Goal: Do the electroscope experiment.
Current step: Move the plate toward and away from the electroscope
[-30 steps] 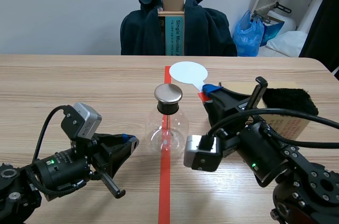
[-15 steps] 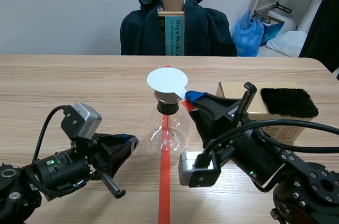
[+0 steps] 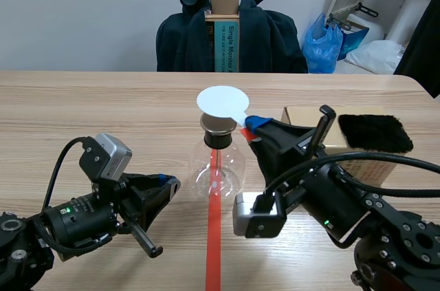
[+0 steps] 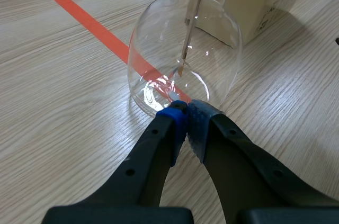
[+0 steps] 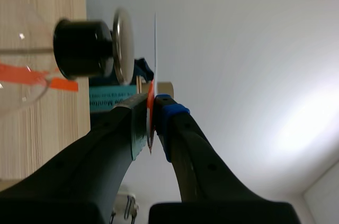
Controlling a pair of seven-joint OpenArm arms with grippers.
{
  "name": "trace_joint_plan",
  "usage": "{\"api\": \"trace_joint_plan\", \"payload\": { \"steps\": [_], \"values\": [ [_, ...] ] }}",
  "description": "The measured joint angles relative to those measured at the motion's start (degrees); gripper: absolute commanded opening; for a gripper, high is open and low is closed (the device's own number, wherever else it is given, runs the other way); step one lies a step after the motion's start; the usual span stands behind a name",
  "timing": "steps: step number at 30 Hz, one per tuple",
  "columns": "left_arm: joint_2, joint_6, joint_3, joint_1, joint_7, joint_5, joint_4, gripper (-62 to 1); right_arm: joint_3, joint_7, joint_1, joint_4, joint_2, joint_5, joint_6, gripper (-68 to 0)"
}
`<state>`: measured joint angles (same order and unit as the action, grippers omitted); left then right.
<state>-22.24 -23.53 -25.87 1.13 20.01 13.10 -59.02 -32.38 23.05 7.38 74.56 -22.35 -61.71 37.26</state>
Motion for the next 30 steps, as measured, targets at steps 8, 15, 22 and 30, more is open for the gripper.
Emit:
{"api": "trace_joint_plan", "payload": {
  "steps": [8, 15, 22, 30],
  "values": [
    [0.00, 0.00, 0.00, 0.00, -0.02, -0.02, 0.00, -57.7, 0.00, -15.50, 0.61, 0.00, 0.11, 0.07, 0.00, -66.9],
    [0.00, 0.00, 0.00, 0.00, -0.02, 0.00, 0.00, -57.8, 0.48, -23.04, 1.14, 0.00, 0.13, 0.20, 4.26, -66.9],
    [0.00, 0.20, 0.00, 0.00, -0.02, 0.00, 0.00, -57.8, 6.60, -27.12, 1.92, 3.08, 0.09, -3.98, 4.04, -66.9],
    [0.00, 0.42, 0.00, 0.00, -0.02, -0.02, 0.00, -57.8, 18.27, -26.49, 8.41, 26.67, 0.09, -5.81, 4.33, -66.9]
  ]
}}
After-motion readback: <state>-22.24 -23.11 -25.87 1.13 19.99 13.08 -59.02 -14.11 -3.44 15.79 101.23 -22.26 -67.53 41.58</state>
